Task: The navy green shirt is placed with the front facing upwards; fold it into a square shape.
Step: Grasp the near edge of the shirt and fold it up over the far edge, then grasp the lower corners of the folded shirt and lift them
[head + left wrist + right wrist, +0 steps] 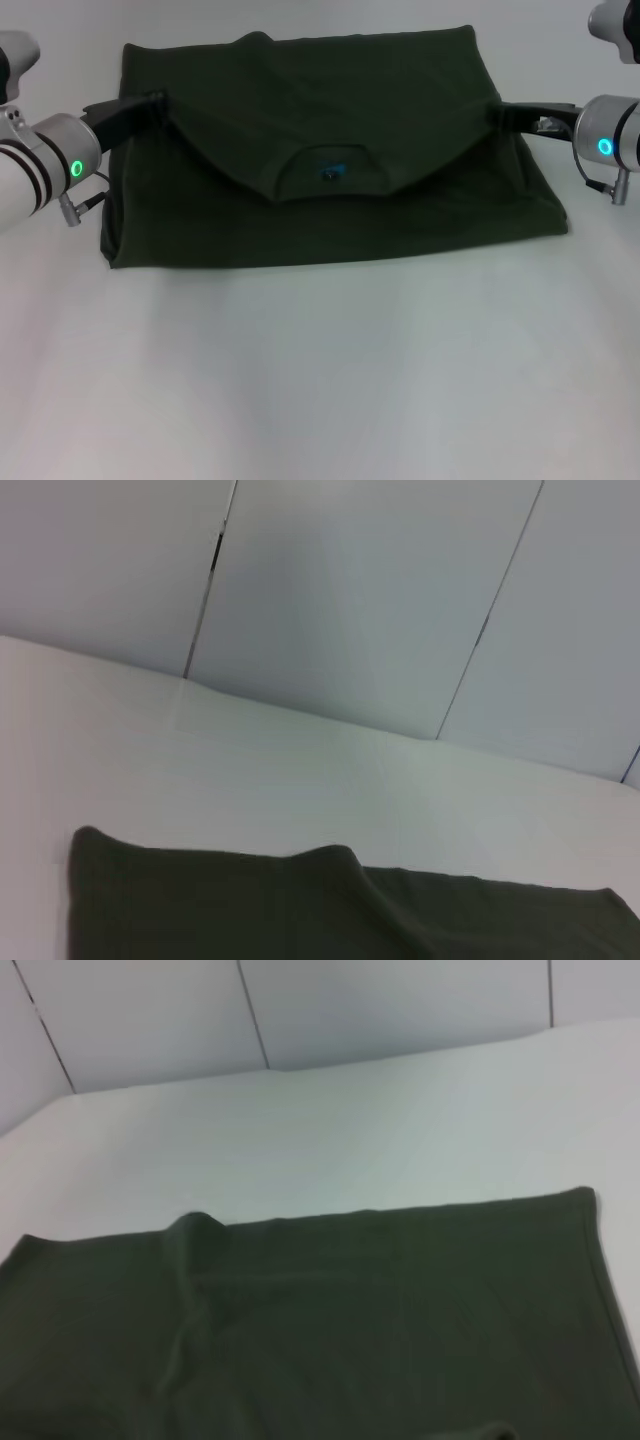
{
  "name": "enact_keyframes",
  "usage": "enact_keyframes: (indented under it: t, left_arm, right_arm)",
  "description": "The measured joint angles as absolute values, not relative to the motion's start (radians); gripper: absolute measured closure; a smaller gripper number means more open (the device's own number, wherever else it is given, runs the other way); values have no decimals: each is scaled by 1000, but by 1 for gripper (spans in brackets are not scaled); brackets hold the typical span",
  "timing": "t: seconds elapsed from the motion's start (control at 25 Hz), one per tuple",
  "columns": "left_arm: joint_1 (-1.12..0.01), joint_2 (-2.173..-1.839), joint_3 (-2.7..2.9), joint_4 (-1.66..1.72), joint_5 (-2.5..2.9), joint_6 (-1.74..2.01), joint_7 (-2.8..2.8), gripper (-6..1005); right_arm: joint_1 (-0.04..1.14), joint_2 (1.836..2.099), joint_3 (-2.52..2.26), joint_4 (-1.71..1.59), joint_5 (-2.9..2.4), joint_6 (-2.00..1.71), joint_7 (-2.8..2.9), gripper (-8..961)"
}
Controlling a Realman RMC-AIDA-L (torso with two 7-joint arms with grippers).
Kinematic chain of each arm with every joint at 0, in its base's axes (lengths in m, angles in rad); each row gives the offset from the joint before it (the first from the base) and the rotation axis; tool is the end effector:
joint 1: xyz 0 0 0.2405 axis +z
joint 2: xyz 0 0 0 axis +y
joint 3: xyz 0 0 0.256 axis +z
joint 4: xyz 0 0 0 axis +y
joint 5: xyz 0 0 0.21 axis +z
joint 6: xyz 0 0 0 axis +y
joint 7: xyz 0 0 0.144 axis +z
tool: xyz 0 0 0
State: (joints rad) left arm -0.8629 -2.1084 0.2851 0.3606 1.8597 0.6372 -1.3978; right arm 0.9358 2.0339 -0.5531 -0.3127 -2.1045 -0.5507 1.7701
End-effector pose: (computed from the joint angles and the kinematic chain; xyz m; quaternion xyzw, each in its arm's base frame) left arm -0.2602 0.4651 0.0050 -0.7344 -0.4311 -0.2666 0.4513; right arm 0.2436 0.4821 -0.0009 -0.7840 0.4327 0.1641 0.4137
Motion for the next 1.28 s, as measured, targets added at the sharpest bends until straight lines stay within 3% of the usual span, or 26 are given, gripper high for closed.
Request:
enact_keyframes:
  t: [0.4, 0.52, 0.84, 0.92, 1.04, 1.16, 1.28]
  left_arm:
    - [-860, -2123, 288, 367, 1859, 637, -1376, 930]
    - [-860, -2123, 287, 372, 1857, 634, -1373, 878]
    - [-832, -2123, 282, 443, 1773, 635, -1382, 740]
    - [-819, -2123, 285, 462, 1754, 649, -1385, 650]
    - [-794, -2123, 287, 485, 1748, 692, -1418, 516]
    - [-758, -2123, 293, 510, 1748, 771, -1455, 273]
    - [-703, -2124, 323, 548, 1749, 896, -1486, 263]
  right_arm:
    - [936, 2043, -566, -317, -2108, -543, 1757, 883]
    - [937, 2044, -578, -324, -2107, -545, 1743, 881]
    - [937, 2042, -580, -394, -2106, -543, 1750, 711]
    - [938, 2037, -580, -408, -2105, -544, 1753, 669]
    - [942, 2022, -580, -414, -2105, -559, 1769, 423]
    - [930, 2010, -580, -434, -2109, -627, 1822, 329]
    - [887, 2004, -581, -479, -2110, -752, 1879, 269]
